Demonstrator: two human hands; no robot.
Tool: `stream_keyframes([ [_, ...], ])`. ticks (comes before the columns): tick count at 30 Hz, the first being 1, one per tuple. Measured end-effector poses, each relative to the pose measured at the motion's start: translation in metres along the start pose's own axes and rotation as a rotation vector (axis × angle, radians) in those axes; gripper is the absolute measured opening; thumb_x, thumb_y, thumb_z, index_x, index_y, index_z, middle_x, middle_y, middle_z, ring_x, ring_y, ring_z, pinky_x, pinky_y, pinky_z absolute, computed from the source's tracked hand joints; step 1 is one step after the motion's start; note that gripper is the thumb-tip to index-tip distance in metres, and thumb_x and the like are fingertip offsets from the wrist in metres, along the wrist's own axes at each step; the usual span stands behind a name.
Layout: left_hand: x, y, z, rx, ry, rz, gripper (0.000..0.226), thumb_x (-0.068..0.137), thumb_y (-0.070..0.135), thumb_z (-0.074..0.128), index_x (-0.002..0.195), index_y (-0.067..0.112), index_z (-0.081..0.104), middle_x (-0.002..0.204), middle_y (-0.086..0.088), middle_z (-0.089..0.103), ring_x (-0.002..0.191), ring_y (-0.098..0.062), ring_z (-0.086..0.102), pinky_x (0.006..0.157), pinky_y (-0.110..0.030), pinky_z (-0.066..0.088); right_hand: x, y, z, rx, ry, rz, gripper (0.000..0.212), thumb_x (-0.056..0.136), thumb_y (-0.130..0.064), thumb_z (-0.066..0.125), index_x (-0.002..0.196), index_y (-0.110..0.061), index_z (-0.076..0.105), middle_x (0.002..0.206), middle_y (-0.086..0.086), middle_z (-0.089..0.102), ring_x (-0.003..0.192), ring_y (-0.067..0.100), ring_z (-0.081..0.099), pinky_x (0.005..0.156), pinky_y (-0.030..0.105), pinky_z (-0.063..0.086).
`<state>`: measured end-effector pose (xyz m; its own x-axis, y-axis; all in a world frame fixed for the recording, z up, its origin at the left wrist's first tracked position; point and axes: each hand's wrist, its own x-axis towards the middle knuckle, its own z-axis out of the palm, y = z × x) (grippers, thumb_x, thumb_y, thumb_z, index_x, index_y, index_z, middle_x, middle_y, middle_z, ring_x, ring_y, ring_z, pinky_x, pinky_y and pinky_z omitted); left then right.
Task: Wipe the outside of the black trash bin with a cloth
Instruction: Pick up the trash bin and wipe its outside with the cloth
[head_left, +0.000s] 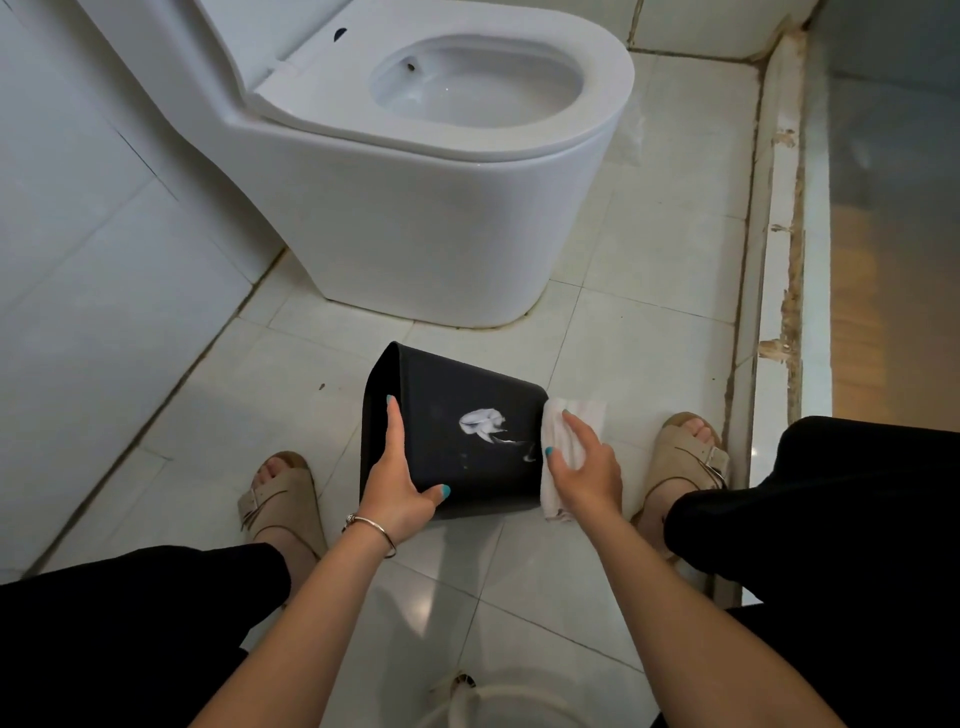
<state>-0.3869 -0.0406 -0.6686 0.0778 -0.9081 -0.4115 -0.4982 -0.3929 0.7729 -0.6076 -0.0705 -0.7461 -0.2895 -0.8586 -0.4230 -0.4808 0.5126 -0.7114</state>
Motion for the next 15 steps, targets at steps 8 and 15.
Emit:
stream_keyframes([
  [8,0.011,-0.001,-0.005,-0.009,-0.050,0.058,0.114,0.077,-0.004,0.071,0.149,0.038,-0.007,0.121,0.029,0.038,0.105,0.010,0.048,0.078,-0.009,0.048,0.017,0.000,0.007,0.005,-0.005,-0.102,0.051,0.093,-0.036,0.059,0.138,-0.049,0.040,0.110,0.000,0.045,0.105,0.023,0.051,0.084,0.027,0.041],
  [15,0.016,0.002,-0.002,-0.043,-0.064,0.047,0.117,0.076,-0.005,0.071,0.148,0.043,-0.009,0.132,0.016,0.038,0.110,0.004,0.050,0.080,-0.007,0.047,0.026,0.000,0.009,0.083,0.001,-0.087,0.062,0.090,-0.035,0.063,0.143,-0.050,0.034,0.121,0.004,0.052,0.116,0.027,0.052,0.093,0.026,0.038],
])
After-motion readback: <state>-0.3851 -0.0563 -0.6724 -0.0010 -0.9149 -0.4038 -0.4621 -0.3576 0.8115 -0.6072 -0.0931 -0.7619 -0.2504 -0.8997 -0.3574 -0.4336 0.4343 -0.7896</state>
